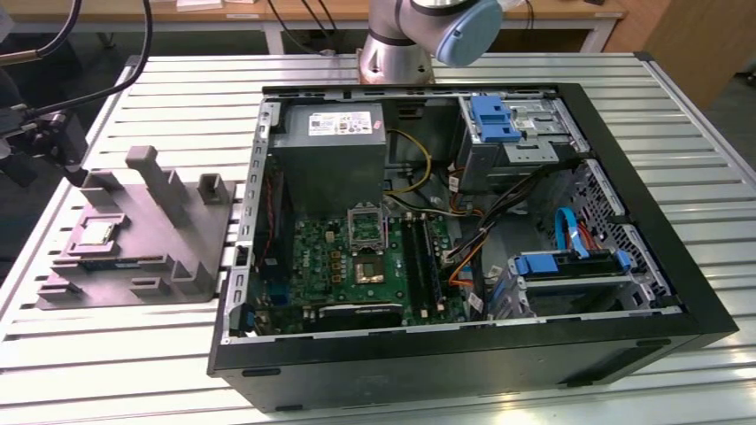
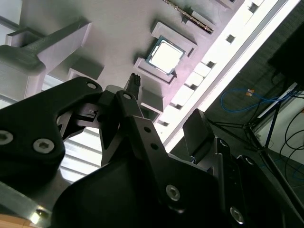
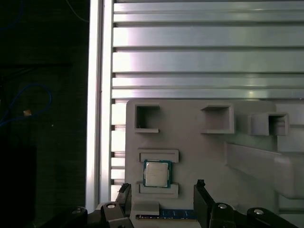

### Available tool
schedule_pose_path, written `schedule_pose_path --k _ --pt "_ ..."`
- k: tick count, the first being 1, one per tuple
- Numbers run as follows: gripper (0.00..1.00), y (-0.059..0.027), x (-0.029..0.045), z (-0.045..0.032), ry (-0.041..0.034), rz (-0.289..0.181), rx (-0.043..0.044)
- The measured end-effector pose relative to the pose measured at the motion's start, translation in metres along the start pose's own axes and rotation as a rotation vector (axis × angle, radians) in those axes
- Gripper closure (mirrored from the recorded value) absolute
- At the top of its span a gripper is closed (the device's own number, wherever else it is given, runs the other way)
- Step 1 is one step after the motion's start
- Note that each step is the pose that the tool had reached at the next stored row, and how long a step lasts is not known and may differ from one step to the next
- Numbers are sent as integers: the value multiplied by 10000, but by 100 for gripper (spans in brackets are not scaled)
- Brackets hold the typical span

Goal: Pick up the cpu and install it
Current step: 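Pick up the cpu and move it towards the insertion slot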

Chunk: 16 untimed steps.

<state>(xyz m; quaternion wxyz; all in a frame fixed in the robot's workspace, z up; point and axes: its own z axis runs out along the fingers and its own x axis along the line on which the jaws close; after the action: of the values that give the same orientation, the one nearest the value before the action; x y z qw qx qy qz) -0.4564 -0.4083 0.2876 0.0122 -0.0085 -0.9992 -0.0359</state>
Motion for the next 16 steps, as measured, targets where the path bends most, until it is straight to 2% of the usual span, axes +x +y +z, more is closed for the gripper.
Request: schedule_pose_path --k 9,16 --pt "37 0 1 5 0 0 0" --pt "37 -15 -1 74 0 0 0"
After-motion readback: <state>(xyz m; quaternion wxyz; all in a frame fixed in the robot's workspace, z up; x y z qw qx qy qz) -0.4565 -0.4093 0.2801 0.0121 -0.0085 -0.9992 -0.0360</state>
